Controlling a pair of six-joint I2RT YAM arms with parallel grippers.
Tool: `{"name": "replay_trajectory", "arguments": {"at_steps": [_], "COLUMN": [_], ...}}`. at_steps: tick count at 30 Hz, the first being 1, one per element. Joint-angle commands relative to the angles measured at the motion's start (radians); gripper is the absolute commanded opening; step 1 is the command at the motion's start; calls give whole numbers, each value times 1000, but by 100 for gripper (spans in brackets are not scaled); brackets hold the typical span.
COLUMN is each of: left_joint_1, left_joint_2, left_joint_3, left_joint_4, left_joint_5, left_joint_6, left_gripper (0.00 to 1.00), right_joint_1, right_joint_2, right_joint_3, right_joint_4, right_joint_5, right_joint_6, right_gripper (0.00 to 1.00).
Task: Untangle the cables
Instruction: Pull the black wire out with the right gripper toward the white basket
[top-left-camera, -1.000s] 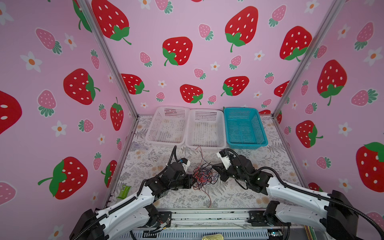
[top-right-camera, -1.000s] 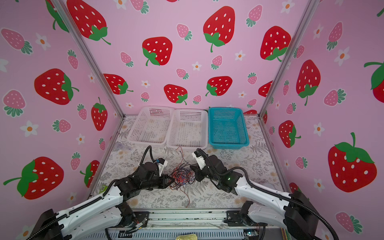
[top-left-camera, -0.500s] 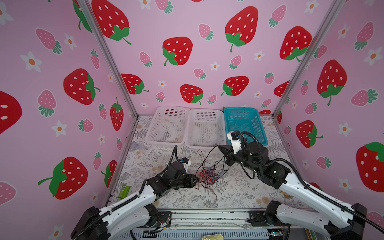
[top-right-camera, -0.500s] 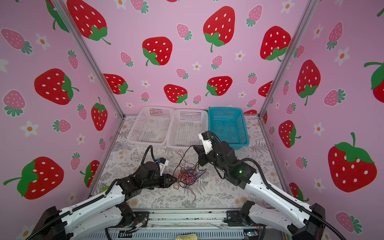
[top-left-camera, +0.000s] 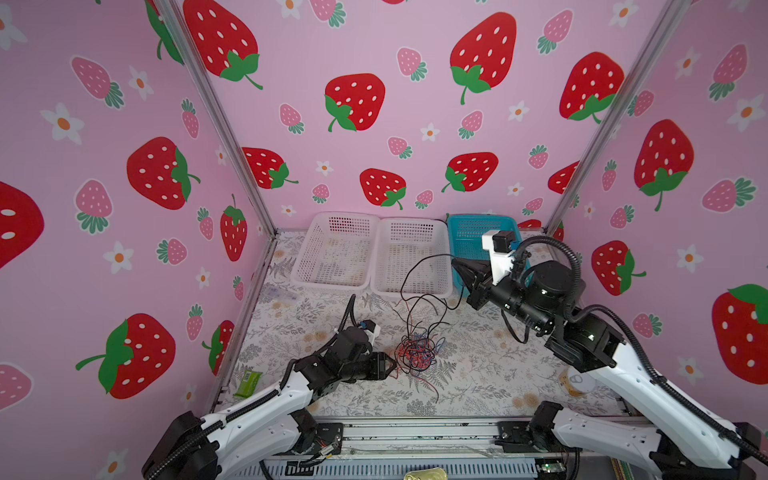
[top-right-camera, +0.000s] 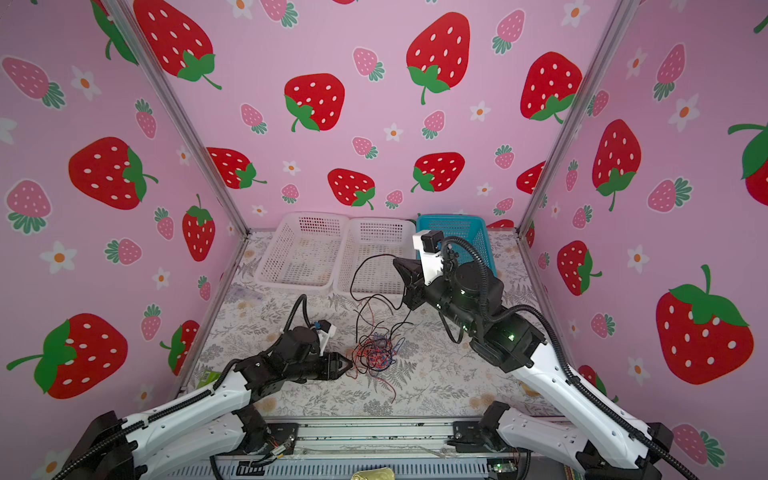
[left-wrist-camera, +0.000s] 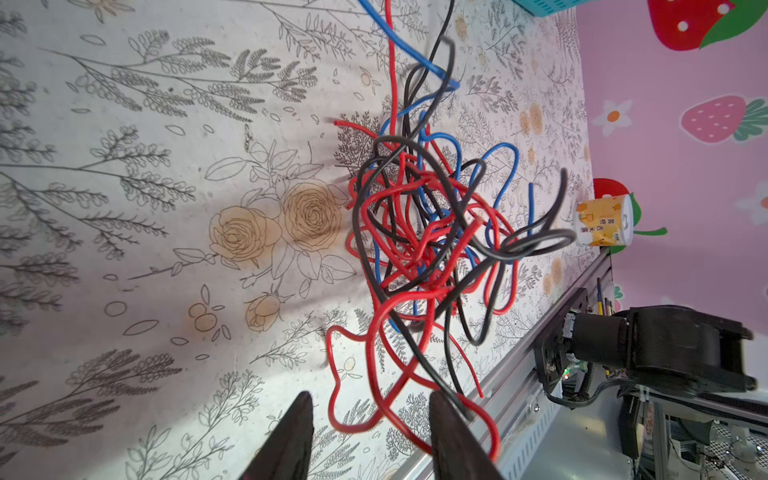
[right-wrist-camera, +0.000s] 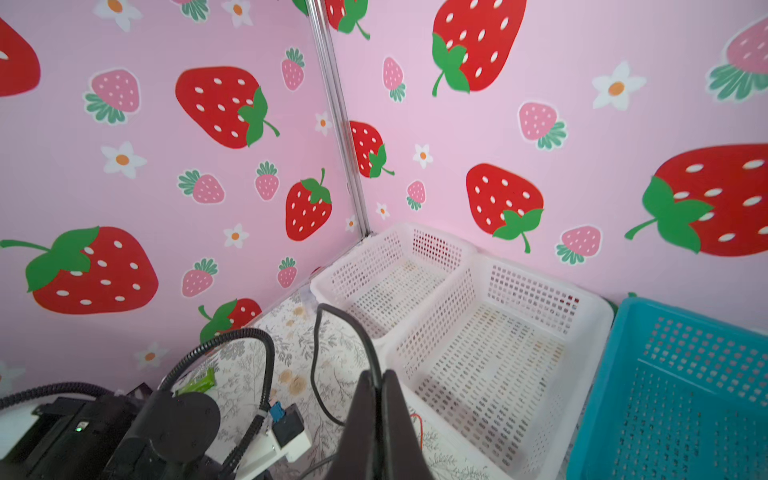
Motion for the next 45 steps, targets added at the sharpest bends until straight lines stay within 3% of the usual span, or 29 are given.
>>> {"name": "replay_trajectory", "arguments": {"at_steps": [1, 9, 14, 19, 24, 26, 33, 45], "left_joint_1": [2, 4, 6, 9, 10, 11, 10, 11], "left_joint_2": [-25, -121, -160, -150, -138, -146, -166, -292], "left_joint_3": [32, 161, 286, 452, 539, 523, 460, 236], "left_joint_4": [-25, -150, -270, -439, -507, -472, -299, -108], "left_joint_5": [-27, -74, -143, -304, -508, -605, -773, -770], "left_joint_6": [-5, 17, 71, 194, 336, 381, 551, 566], "left_gripper": [48, 67, 84, 99, 99, 99, 99, 99], "right_joint_1": [-5, -50, -165, -240, -285, -299, -327, -334], "right_joint_2": [25, 71, 114, 150, 195, 215, 278, 369], "right_joint_3": [60, 147, 184, 199, 223, 230, 272, 299], "right_joint_4": [-52, -66, -64, -51, -45, -40, -28, -2], "right_joint_5": [67, 207, 122, 69, 47, 46, 14, -11], "right_joint_6": [-39, -71, -37, -11, -7, -5, 6, 6], "right_gripper": [0, 0, 0, 0, 0, 0, 0, 0]}}
